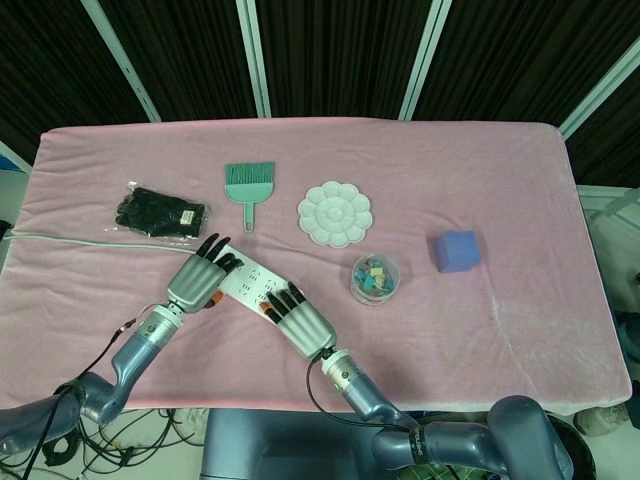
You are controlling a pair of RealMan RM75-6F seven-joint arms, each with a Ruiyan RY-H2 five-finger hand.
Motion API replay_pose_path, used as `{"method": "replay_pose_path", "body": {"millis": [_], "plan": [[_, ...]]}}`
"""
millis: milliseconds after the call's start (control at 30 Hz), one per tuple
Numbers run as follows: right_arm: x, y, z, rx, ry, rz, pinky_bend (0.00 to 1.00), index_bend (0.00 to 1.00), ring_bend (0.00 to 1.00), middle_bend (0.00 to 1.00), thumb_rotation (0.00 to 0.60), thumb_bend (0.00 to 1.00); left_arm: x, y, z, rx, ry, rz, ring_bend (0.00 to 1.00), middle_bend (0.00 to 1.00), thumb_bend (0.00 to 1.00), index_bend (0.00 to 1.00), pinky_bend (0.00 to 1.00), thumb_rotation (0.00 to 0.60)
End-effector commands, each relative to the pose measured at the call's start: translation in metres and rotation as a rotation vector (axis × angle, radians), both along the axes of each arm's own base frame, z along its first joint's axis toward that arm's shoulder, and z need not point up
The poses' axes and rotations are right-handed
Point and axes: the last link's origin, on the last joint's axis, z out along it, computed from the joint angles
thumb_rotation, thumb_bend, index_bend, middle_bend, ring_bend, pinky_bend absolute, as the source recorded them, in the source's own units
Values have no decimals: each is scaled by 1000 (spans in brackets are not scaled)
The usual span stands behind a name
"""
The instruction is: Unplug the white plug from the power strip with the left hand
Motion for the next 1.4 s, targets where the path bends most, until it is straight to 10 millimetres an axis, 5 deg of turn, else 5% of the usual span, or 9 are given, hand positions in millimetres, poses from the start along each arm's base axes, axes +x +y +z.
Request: {"method": "replay_pose_path", "body": {"millis": [33, 900, 1400], "plan": [[0, 0, 0, 0, 1, 2, 99, 197, 147, 131, 600, 709, 0, 0, -2, -6, -1, -3, 0, 271, 274, 280, 0, 600], [-5, -1, 1, -1, 3, -8, 99, 203, 148, 135, 600, 710, 3, 1, -5, 4, -33, -20, 0, 370, 320, 375, 0, 600], [-9, 0, 0, 17, 28, -7, 99, 304, 148, 175, 600, 710, 0, 1, -7, -4, -14, -18, 0, 367, 354, 383, 0, 600]]}}
